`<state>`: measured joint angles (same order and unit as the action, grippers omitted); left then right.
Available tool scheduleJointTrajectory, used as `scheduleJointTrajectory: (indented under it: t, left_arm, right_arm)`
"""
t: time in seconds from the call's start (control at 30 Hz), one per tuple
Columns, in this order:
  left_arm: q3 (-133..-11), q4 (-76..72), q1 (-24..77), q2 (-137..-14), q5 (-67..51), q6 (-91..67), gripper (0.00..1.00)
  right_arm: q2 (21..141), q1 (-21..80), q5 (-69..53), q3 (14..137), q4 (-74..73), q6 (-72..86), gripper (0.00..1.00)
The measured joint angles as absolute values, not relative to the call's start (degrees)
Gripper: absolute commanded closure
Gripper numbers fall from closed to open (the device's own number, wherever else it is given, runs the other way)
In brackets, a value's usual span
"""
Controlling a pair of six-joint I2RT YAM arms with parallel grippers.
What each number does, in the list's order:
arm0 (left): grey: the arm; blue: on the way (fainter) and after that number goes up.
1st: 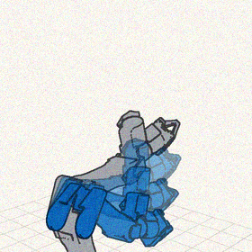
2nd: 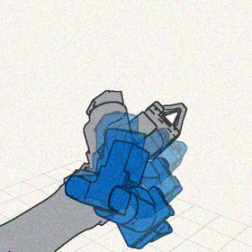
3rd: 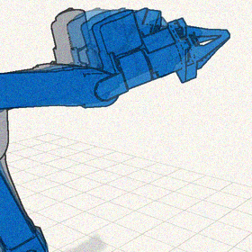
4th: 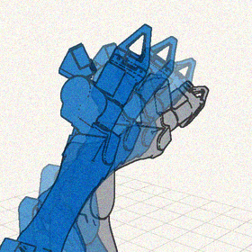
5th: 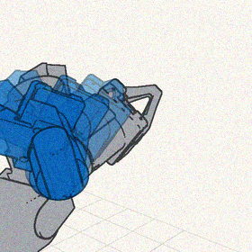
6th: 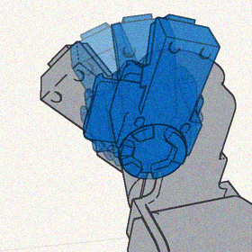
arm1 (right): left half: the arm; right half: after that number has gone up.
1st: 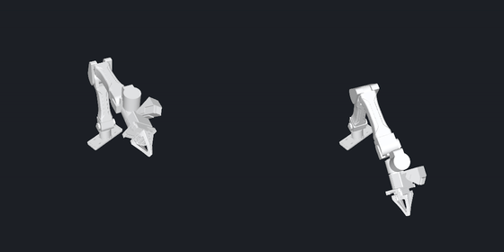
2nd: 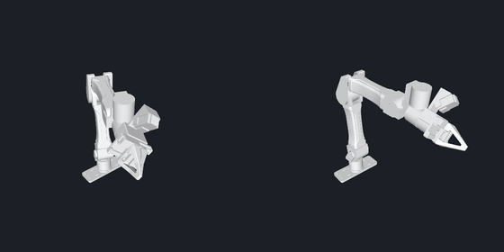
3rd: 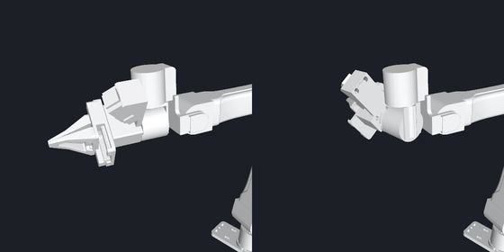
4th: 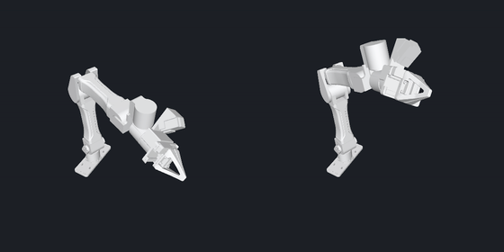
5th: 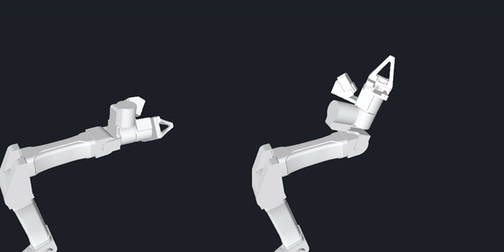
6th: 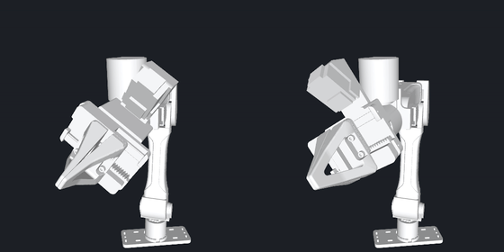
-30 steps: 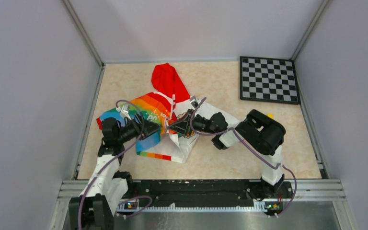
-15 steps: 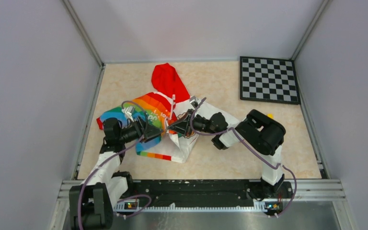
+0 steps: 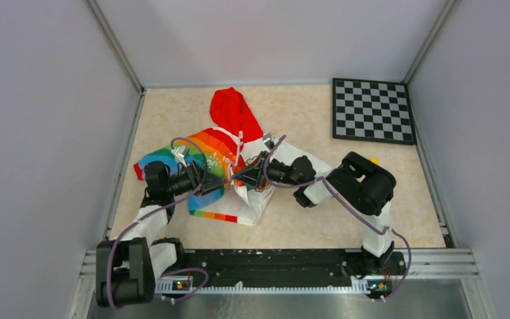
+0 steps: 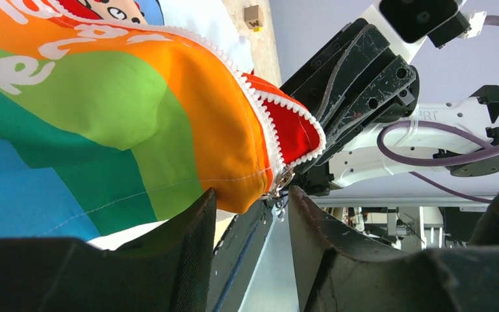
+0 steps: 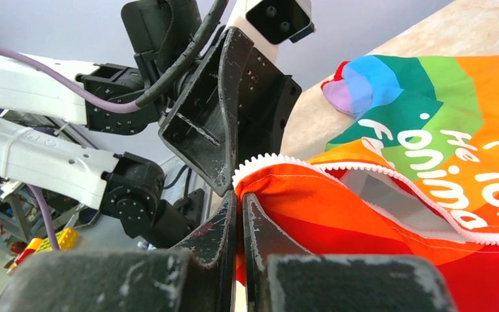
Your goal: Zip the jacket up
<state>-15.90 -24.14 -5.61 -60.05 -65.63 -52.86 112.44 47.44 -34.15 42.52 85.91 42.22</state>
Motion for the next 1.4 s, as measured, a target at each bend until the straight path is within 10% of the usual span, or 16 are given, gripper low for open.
scheduleJointTrajectory:
  t: [0.37,1.0,1.4]
  left_arm:
    - [-15.9,-28.51,-4.01,-63.35,-66.24,-53.8,0.51]
    - [-15.7,-32.12,-3.92,-64.25,-67.53,-54.3,0.99]
    - [-15.44,-30.79,-3.2,-57.04,-66.74,-49.69,1.0]
  right_arm:
    - [112.44,47.44,-34.17,42.52,85.91,42.22,1.0]
    - [112.44,47.46,-34.11,42.83,85.82,42.65,1.0]
    - [112.92,47.51,-29.47,46.26,85.71,53.06,1.0]
